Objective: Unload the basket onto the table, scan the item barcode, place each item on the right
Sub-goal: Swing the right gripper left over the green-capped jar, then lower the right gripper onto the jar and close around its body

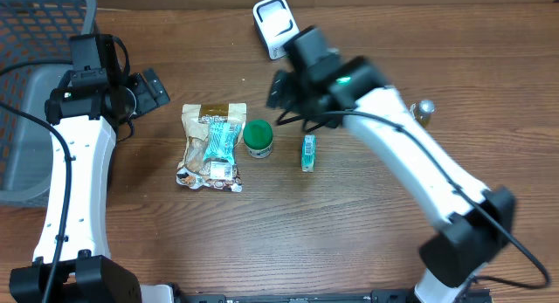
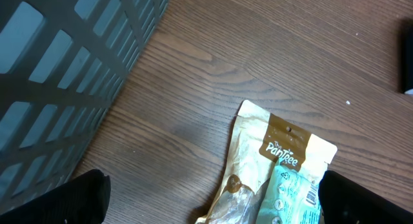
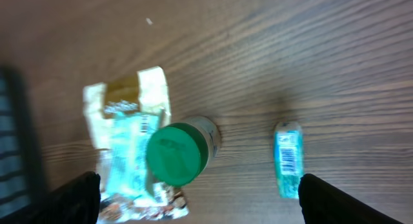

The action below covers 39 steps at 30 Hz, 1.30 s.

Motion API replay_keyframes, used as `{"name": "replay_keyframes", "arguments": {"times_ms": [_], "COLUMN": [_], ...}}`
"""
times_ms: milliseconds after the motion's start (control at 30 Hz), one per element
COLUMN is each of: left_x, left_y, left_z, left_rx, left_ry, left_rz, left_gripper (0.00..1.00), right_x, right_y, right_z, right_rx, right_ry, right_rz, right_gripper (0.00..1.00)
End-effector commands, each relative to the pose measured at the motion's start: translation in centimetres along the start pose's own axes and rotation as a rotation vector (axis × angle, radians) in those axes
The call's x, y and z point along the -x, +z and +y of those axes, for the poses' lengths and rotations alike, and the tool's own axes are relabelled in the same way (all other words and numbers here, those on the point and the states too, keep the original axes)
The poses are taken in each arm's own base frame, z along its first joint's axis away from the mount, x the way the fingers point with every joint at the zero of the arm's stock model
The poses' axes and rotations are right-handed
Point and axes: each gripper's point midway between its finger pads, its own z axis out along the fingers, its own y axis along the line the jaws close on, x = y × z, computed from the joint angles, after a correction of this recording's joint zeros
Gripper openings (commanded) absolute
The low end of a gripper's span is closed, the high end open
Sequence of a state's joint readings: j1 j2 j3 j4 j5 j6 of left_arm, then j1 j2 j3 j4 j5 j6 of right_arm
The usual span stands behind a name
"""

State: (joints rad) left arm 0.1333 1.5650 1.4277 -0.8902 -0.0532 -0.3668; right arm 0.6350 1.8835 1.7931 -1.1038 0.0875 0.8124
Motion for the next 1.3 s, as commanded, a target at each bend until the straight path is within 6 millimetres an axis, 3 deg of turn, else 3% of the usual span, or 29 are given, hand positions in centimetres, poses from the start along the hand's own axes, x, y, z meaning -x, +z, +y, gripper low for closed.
{"name": "replay_keyframes", "arguments": {"times_ms": [0, 367, 700, 867, 1033, 1267], "left_x": [0.5, 0.5, 0.5, 0.5, 0.5, 0.5], "left_y": [0.0, 0.0, 0.0, 0.0, 0.0, 0.0], "left_z": [0.4, 0.4, 0.4, 0.4, 0.4, 0.4], "left_rx": [0.008, 0.008, 0.008, 0.008, 0.008, 0.008], "left_ry": [-0.005, -0.005, -0.005, -0.006, -0.005, -0.005], "left_rz": [-0.011, -0.011, -0.011, -0.011, -0.011, -0.011], "left_gripper": [1.0, 1.0, 1.0, 1.0, 0.99, 0.99], "right_x": [-0.1, -2.8, -4.4, -5.0, -6.1, -7.3], "right_y": [1.4, 7.3, 10.8, 11.1, 11.2, 10.9], "right_z": [0.5, 3.1, 2.4, 2.5, 2.8, 1.1], "right_rx": [-0.088, -0.136, -0.182, -0.171, -0.147, -0.211], "right_ry": [-0.003, -0.098, -0.118, -0.118, -0.125, -0.138], "right_rz": [-0.101, -0.136, -0.087, -0.056, 0.004, 0.061], "right_gripper": [0.95, 1.0, 0.98, 0.9, 0.72, 0.59]}}
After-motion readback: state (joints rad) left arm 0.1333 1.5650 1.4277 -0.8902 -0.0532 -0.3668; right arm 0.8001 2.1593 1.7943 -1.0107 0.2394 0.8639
